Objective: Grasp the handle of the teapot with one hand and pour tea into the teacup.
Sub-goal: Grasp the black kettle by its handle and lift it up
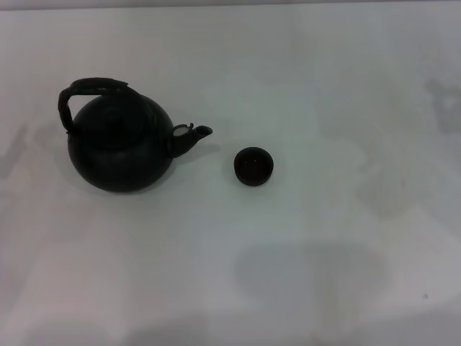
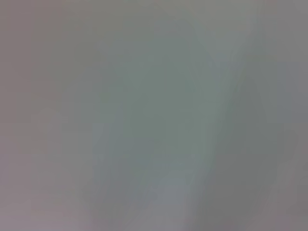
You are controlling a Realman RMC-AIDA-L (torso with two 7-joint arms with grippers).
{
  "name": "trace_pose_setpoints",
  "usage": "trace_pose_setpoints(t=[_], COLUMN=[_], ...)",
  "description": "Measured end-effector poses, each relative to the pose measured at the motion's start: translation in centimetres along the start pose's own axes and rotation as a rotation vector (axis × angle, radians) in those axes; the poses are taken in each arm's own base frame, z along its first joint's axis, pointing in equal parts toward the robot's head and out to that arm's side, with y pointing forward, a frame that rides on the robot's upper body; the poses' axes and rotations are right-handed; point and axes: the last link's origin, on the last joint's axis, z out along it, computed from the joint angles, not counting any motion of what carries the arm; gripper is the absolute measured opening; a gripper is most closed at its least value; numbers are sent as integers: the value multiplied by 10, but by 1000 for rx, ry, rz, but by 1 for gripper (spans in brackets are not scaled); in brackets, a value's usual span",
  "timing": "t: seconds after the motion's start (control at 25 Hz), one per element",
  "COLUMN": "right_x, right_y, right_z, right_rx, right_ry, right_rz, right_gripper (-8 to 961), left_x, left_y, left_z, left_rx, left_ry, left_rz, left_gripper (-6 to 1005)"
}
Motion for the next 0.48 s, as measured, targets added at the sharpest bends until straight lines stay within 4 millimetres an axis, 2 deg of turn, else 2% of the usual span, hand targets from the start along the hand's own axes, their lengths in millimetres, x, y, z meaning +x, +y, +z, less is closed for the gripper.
trace_pose_setpoints(t=[0.16, 0.48], right_x=[4, 9], right_y=[0, -3], right_z=[0, -2], right_rx=[26, 81], right_ry=[7, 7], right_rz=[3, 30], right_gripper=[31, 338], left_x=[7, 16], left_y=[4, 15], left_z=[4, 8], left_rx=[-69, -177], left_ry=[-55, -126], left_rz=[-4, 46], left_gripper=[672, 573])
